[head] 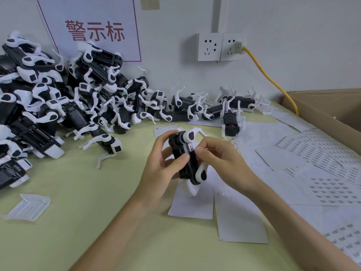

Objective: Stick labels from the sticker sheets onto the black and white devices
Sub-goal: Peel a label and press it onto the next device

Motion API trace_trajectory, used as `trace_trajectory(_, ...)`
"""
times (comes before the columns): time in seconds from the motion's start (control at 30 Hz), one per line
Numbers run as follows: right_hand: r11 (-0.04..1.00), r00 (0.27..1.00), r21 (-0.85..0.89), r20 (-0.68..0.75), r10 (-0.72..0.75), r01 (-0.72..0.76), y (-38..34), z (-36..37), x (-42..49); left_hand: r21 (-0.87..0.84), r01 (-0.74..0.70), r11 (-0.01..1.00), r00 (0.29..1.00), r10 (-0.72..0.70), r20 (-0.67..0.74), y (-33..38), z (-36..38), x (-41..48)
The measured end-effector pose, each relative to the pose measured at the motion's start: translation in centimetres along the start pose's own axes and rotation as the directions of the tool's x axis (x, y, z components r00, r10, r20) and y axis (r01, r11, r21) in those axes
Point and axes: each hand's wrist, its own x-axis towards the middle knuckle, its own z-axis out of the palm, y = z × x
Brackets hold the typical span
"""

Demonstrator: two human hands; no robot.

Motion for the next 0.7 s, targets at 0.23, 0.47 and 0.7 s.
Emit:
trace_trajectory(0.23,0.998,0.995,0.052,0.095,-0.031,0.026,0.2,0.2,0.0,-0.211,0.13,0.969,0.991,-0.136,-0.014,0.2,-0.9,0.6)
trace_trajectory(0.47,0.999,0.993,-0.001,0.109,-0.053,0.053,0.3,0.6,-0.1,-0.105,0.096,0.99,0.99,-0.105,-0.089,0.0,-0.4,0.5)
trace_trajectory(0.7,0.998,0.985,-0.031,0.166,-0.046,0.052,0.5,0.9,-0.4,-0.007,0.002,1.0,0.988,-0.003,-0.154,-0.5,0.2,0.4)
